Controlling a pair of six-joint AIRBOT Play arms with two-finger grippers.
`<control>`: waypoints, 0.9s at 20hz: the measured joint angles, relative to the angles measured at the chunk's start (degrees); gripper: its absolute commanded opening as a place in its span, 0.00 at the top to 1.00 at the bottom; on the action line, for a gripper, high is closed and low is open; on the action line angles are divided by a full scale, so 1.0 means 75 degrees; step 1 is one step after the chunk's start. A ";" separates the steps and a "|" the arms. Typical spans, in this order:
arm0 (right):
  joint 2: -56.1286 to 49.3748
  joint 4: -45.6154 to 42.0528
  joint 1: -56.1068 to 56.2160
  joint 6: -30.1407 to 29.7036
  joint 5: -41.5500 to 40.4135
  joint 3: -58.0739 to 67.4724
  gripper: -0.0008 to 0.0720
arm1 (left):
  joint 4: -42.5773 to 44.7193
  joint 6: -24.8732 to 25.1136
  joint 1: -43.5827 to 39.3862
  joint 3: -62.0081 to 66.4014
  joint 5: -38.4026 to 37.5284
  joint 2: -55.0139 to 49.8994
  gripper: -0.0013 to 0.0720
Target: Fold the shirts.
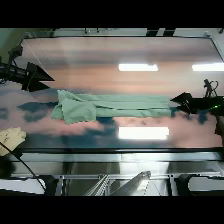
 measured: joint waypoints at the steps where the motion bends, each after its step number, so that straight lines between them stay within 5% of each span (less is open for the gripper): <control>1: -0.0195 -0.0026 0.0137 0.0099 0.0009 0.0085 0.03 | 0.0000 0.0000 0.0006 0.0000 0.0003 0.0146 0.95; 5: -0.0793 0.0096 0.0656 0.0329 0.0213 0.0458 0.10 | -0.0017 0.0003 0.0020 0.0000 0.0041 0.0629 0.96; 8: -0.1087 0.0015 0.0979 0.0458 0.0350 0.0688 0.40 | -0.0017 0.0006 0.0020 0.0000 0.0143 0.0842 0.96; 11: -0.1218 -0.0079 0.1163 0.0434 0.0571 0.0825 0.87 | -0.0017 0.0012 0.0020 -0.0035 0.0149 0.0938 0.96; 12: -0.1236 -0.0093 0.1195 0.0373 0.0711 0.0866 0.96 | -0.0017 0.0017 0.0020 -0.0122 0.0152 0.0962 0.96; 18: -0.1209 0.0804 0.1011 0.0111 0.2308 0.1207 0.96 | -0.0017 0.0087 -0.0836 -0.1591 -0.0685 0.0903 0.96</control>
